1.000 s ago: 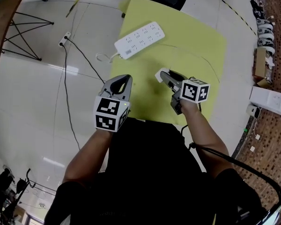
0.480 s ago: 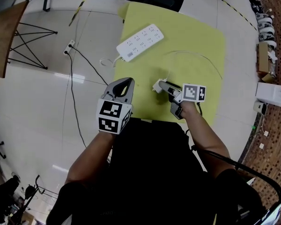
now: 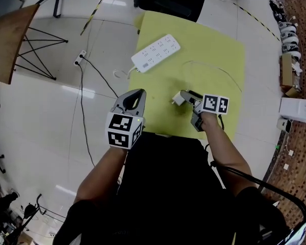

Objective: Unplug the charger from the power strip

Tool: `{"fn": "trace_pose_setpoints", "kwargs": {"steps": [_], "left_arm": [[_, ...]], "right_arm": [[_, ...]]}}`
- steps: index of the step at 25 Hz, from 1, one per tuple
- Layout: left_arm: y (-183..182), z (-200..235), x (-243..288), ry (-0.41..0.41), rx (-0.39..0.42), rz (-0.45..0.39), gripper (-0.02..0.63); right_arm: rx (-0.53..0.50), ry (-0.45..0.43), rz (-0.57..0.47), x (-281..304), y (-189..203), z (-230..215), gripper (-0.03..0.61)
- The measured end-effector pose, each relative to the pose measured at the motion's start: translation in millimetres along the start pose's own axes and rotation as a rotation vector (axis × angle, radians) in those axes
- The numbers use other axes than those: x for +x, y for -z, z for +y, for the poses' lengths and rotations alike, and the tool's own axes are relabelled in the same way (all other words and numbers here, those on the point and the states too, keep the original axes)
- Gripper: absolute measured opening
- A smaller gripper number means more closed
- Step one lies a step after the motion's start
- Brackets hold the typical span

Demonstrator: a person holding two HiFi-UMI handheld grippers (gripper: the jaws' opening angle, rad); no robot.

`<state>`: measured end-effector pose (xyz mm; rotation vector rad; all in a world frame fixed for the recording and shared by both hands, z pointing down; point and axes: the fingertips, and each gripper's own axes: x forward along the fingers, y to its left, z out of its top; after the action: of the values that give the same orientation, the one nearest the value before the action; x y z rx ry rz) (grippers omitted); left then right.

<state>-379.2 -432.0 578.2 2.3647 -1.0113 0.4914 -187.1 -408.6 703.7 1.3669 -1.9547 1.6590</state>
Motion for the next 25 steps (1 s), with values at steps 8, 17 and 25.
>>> {"fn": "trace_pose_setpoints", "kwargs": {"steps": [8, 17, 25], "left_arm": [[-22.5, -4.8, -29.2, -0.131, -0.039, -0.09, 0.006], [-32.0, -67.7, -74.7, -0.221, -0.091, -0.2, 0.006], [-24.7, -143.9, -102.7, -0.286, -0.08, -0.25, 0.006]], "right_arm": [[-0.153, -0.112, -0.12, -52.9, -37.2, 36.7, 0.14], [-0.553, -0.376, -0.209, -159.1, -33.1, 124.0, 0.002], [-0.768, -0.453, -0.236, -244.2, -7.4, 141.5, 0.002]]}}
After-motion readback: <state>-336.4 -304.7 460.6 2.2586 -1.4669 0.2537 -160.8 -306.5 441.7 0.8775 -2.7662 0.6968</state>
